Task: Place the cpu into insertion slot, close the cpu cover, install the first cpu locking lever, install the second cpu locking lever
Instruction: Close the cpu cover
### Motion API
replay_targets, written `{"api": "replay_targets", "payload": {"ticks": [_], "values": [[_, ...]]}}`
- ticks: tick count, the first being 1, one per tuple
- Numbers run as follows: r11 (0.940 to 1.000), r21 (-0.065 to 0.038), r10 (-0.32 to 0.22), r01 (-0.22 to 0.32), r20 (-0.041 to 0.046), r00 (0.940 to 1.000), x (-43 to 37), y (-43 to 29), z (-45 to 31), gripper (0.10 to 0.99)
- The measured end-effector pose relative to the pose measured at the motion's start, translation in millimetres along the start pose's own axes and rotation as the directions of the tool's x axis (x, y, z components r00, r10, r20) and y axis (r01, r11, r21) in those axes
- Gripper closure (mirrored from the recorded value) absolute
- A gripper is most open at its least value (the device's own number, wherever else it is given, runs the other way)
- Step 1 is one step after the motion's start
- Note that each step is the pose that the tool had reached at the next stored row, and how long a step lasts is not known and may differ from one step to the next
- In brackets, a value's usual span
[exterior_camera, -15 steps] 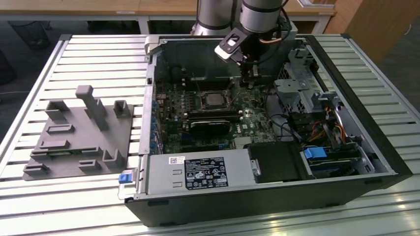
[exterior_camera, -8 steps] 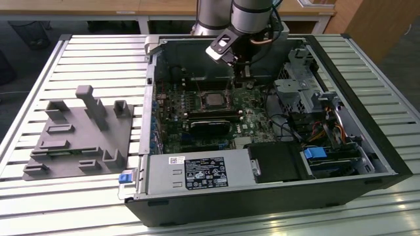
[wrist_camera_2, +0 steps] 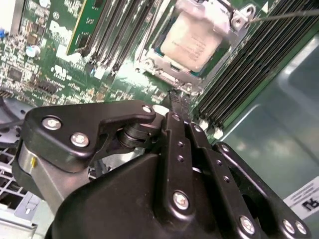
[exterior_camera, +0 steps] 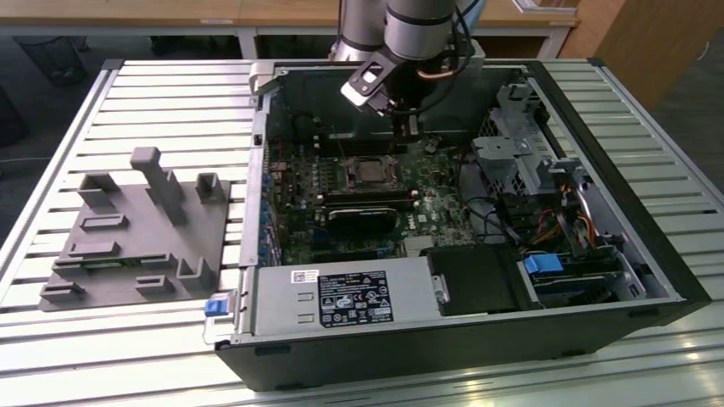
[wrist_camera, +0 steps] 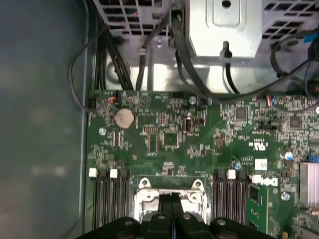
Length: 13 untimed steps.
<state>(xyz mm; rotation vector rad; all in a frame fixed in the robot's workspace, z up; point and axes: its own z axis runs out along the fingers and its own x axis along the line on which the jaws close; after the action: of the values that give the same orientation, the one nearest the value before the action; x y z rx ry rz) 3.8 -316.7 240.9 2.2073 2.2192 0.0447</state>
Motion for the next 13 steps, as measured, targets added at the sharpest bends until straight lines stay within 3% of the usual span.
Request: {"api": "replay_targets", "payload": {"ticks": [10, 13], "values": [[1.0, 0.0, 0.0, 0.0, 0.0001, 1.0, 0.0, -15.9, 7.5, 0.98], [1.0, 0.003, 0.0, 0.0, -0.0001, 1.0, -0.2, -17.3, 11.7, 0.98]]}}
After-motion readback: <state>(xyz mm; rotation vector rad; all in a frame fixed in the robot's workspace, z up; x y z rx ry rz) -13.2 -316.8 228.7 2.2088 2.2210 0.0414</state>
